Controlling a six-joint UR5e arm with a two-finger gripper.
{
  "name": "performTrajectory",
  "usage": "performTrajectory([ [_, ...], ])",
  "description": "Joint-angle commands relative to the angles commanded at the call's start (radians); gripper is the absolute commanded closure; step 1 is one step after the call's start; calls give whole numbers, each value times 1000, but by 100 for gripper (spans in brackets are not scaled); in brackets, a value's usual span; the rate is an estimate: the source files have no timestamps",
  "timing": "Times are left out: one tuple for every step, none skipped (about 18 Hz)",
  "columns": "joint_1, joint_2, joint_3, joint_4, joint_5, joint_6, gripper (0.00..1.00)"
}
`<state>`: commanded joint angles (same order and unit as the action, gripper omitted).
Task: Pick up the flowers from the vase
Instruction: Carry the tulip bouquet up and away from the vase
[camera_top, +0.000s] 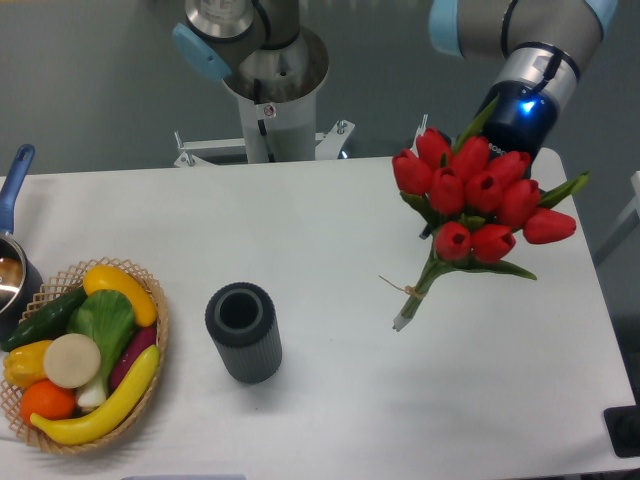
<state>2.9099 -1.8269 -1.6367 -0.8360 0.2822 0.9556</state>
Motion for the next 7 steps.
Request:
performTrajectory([
  [0, 0, -5, -2, 21, 27, 55],
  [0, 3, -11, 0, 49, 44, 55],
  [-2, 3, -11, -2, 69, 48, 55],
  [-2, 3, -11, 0, 71, 48, 55],
  [-2, 3, -9, 0, 71, 48, 55],
  [-2, 3, -9, 0, 71, 48, 55],
  [-2, 3, -9, 0, 71, 48, 55],
])
